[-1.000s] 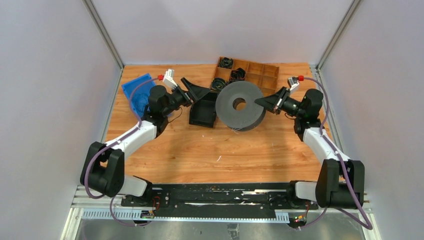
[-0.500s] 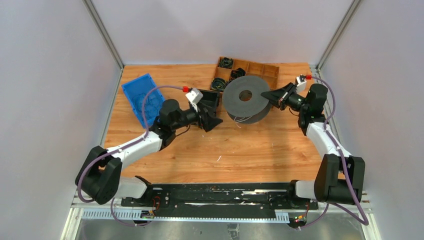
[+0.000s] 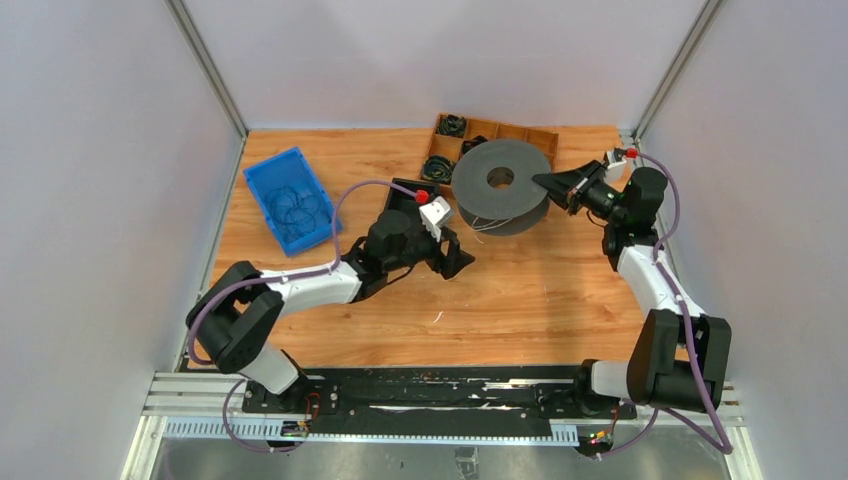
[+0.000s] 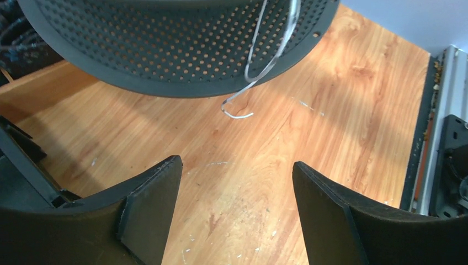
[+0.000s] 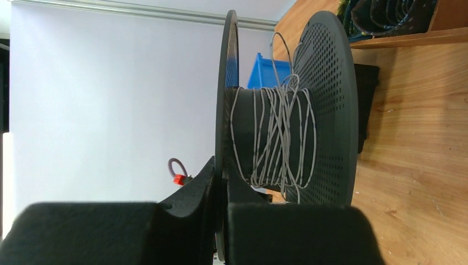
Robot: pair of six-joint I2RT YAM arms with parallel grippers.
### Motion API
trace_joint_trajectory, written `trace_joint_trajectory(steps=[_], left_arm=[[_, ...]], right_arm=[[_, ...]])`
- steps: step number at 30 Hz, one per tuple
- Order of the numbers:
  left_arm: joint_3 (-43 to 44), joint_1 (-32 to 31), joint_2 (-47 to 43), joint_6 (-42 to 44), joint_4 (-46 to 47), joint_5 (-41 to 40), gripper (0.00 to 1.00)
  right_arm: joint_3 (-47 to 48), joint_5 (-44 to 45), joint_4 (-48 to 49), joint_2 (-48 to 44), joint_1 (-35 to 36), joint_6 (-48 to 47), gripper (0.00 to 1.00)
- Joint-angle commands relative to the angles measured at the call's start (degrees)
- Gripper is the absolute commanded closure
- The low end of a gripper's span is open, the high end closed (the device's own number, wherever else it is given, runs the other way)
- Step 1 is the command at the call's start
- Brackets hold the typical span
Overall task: Wrap the cables
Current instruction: Wrap the cable around the cable reel.
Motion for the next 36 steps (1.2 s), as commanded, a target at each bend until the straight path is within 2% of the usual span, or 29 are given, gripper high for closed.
trace_joint_trajectory(steps=[1,10,13,16,17,20,26,32,36], left_arm=[[2.67,-0.94,2.99,-3.44,0.88,-5.52,0.23],[5.03,-0.87,8.78,-13.40,9.40,-2.82,0.20],[3.81,-0.78,10.30,-16.81,16.60,-1.43,0.26],[0.26,-0.80,12.07,-18.91,30.50,-2.56,0.33],[-0.47,-0.77,12.46,-18.66,32.39,-2.95,0.36],[0.08,-0.77,13.06,-18.56,30.36,-3.27,0.37],[0.81,-0.51,14.34,-20.13,34.04,-2.80,0.40],[1.81,-0.46,15.39,-19.90,32.43,-1.20,0.64],[1.66,-0.27,14.58,-18.19,30.81,-1.10,0.73]], right_arm=[[0.37,-0.80,5.59,-2.07,-0.78,3.39,0.99],[0.44,-0.91,7.70,-2.91,-0.88,4.55,0.99],[0.22,-0.95,7.70,-3.11,-0.89,4.47,0.99],[0.17,-1.07,7.70,-3.47,-0.89,4.46,0.99],[0.11,-1.15,7.78,-3.56,-0.89,4.49,0.99],[0.05,-1.34,7.79,-3.94,-0.89,4.46,0.99],[-0.13,-1.39,7.88,-4.25,-0.88,4.23,0.99],[-0.10,-1.16,7.77,-4.45,-0.88,3.85,0.99],[0.13,-1.17,8.31,-4.30,-0.88,4.30,0.99]])
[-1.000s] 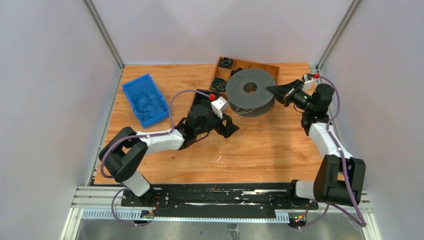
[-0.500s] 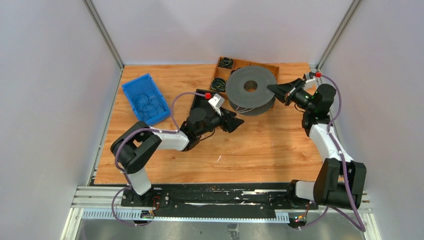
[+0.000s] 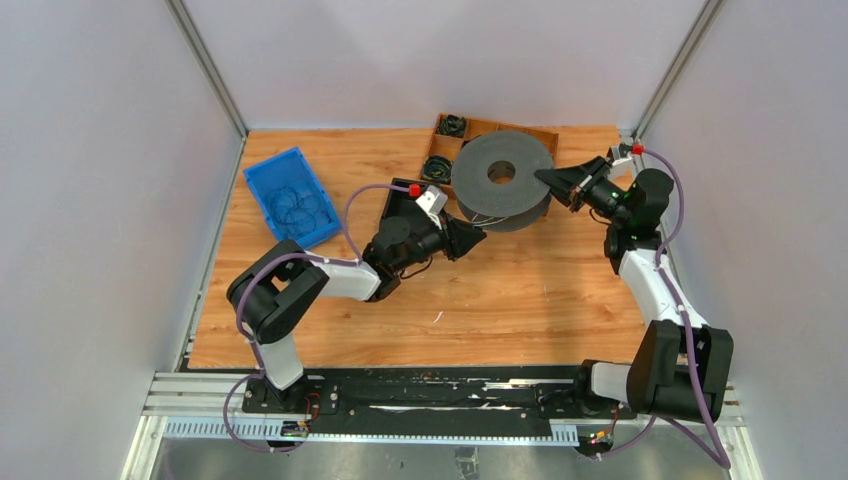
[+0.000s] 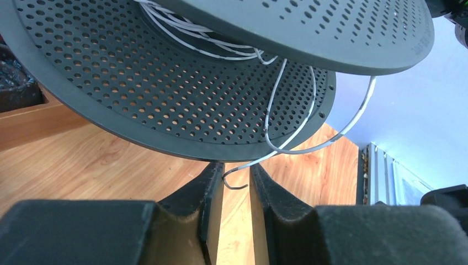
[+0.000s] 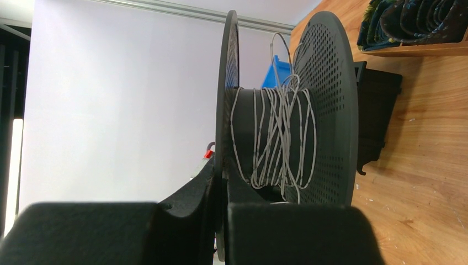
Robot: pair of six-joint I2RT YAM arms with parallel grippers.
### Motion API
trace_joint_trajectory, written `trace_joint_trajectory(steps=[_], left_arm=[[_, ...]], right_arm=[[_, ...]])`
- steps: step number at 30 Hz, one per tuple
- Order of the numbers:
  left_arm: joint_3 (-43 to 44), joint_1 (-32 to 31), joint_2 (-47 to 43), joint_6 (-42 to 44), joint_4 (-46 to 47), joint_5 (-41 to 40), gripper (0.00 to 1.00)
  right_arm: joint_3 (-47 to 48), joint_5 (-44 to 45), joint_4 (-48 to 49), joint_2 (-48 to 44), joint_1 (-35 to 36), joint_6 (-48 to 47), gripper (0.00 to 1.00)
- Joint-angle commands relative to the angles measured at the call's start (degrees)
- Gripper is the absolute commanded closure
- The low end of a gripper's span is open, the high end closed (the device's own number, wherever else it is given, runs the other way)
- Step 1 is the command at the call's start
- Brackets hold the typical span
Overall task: Wrap the cables
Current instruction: Wrap the cable around the cable reel.
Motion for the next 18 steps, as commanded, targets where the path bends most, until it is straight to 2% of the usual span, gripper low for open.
trace_joint_trajectory(steps=[1,7,16,18], left_arm=[[0.78,0.34,-0.29,2.27,-0.22,0.62,0.76],[0.12,0.65,-3.58,7.45,-4.37,0.02,0.98],[-0.07,0.79,-10.75,16.85,-14.88,-2.87,1.00],[0.63,0.79,-13.99,21.41,-20.97,-4.86,1.00]], right_arm=[[0.32,-0.96,4.67,-1.61,-0.86,1.36,0.99],[0.21,-0.89,4.56,-1.59,-0.86,1.06,0.99],[0.19,-0.62,2.18,-1.50,-0.86,-0.90,0.99],[0.14,-0.75,1.83,-1.61,-0.86,-1.17,0.99]])
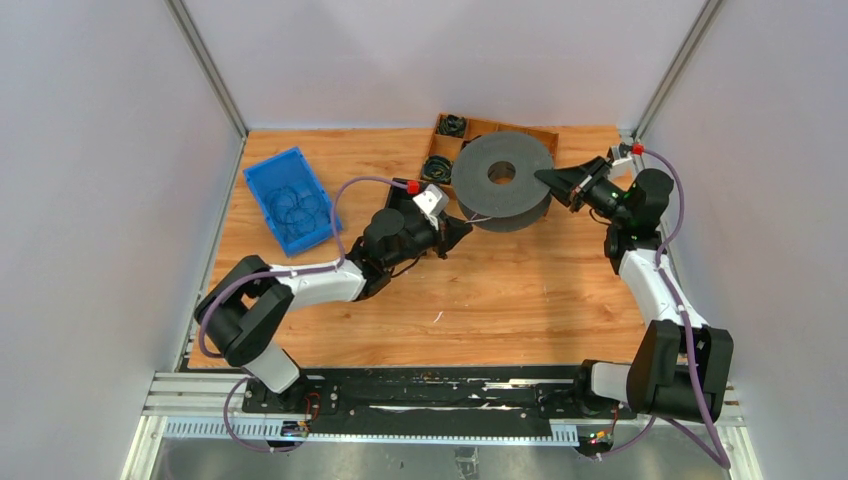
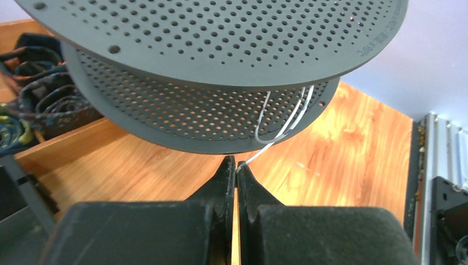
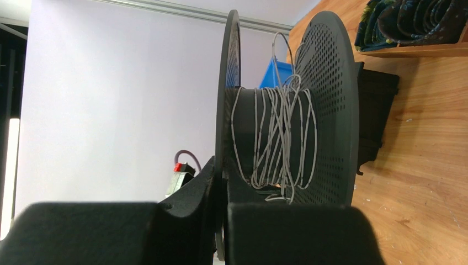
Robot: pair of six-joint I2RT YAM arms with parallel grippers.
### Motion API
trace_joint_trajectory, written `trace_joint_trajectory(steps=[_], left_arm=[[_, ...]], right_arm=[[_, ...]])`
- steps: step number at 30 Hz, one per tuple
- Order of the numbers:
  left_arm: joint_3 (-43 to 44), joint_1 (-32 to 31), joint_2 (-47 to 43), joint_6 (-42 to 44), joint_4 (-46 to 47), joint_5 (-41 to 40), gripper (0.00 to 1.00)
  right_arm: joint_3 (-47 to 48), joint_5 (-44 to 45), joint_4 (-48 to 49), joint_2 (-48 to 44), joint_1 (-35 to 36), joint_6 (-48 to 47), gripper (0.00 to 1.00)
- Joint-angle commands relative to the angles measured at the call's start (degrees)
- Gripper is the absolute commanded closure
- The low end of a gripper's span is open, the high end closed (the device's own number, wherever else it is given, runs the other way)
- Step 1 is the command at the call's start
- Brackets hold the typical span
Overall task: Wrap the cables
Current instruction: Wrap the cable around the cable reel.
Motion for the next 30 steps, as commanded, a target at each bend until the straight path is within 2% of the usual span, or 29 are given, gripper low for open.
trace_joint_trajectory(steps=[1,8,13,17,27,30], left_arm=[[1.01,0.20,-5.36,9.07,-9.60,-4.39,1.00],[3.25,0.19,-8.44,14.86,-16.24,-7.81,1.00],[4.36,0.20,-8.52,21.01,-16.82,-10.38,1.00],[6.02,0.20,-6.99,27.27,-15.81,-8.58,0.98],[13.73,0.19,0.92,26.87,-15.48,-4.40,0.99],[13.74,0.41,0.96,27.62,-15.13,-4.40,0.93]], right_arm=[[0.19,-0.90,1.57,-1.60,-0.82,-0.80,0.99],[0.11,-1.00,0.23,-1.79,-0.82,-1.79,0.99],[0.25,-1.23,-1.36,-1.97,-0.80,-2.57,0.99],[0.27,-1.26,-1.26,-1.94,-0.53,-2.49,0.99],[0.03,-1.71,-0.94,-2.43,-0.38,-2.05,0.99],[-0.12,-1.74,-0.66,-2.26,-0.28,-2.11,0.99]])
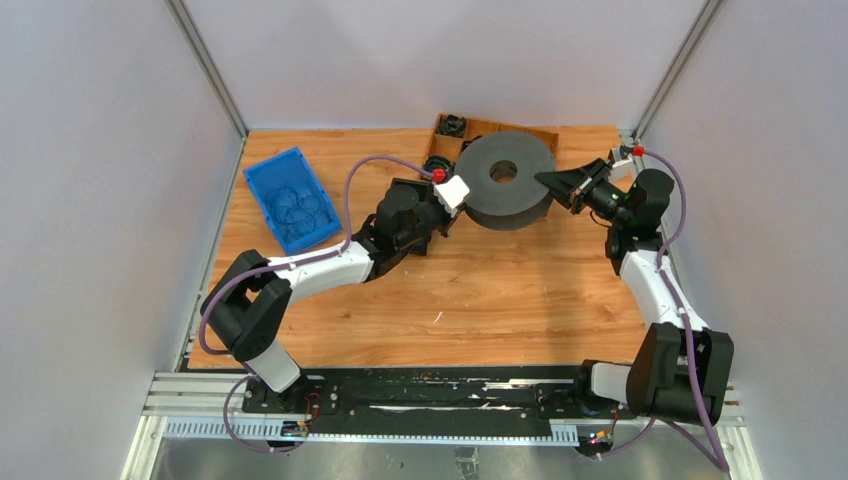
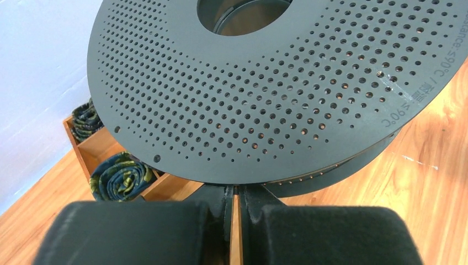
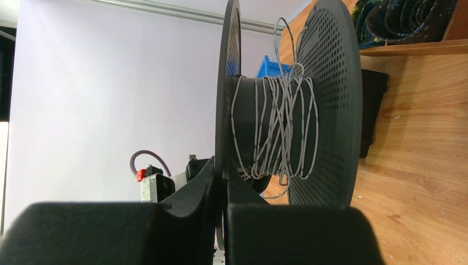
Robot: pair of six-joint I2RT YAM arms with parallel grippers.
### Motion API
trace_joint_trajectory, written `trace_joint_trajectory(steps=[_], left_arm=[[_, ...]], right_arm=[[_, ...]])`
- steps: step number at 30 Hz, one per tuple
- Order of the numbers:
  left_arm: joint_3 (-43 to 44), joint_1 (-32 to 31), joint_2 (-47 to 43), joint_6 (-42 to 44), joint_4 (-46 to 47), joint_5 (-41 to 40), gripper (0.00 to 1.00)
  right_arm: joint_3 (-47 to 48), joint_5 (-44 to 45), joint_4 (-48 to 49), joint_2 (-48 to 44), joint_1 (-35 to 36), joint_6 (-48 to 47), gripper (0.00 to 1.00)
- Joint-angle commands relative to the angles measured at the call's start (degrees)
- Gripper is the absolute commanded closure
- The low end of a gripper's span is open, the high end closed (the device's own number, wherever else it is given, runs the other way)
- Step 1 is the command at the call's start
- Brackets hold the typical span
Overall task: Wrap the cables
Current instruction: Wrap the cable around the cable reel.
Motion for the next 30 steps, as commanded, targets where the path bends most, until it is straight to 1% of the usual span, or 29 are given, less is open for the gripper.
trace_joint_trajectory(steps=[1,4,10,19,30], left_arm=[[1.74,0.44,0.32,1.15,2.05,1.75,0.91],[1.82,1.20,1.05,-0.37,2.66,3.17,0.88],[1.21,2.04,2.27,-2.08,4.37,3.03,0.72],[-3.48,3.69,-2.06,0.69,6.88,4.98,0.52],[-7.52,4.72,-5.86,6.25,6.32,6.41,0.43]], right_arm=[[-0.09,-1.86,2.72,-1.49,-0.22,0.40,0.99],[0.03,-1.63,2.83,-1.37,-0.11,0.36,0.99],[0.00,-1.63,3.00,-1.91,-0.14,0.42,0.99],[0.09,-1.38,3.94,-1.68,-0.18,0.87,0.99],[0.36,-1.33,4.19,-1.83,-0.21,0.97,0.99]])
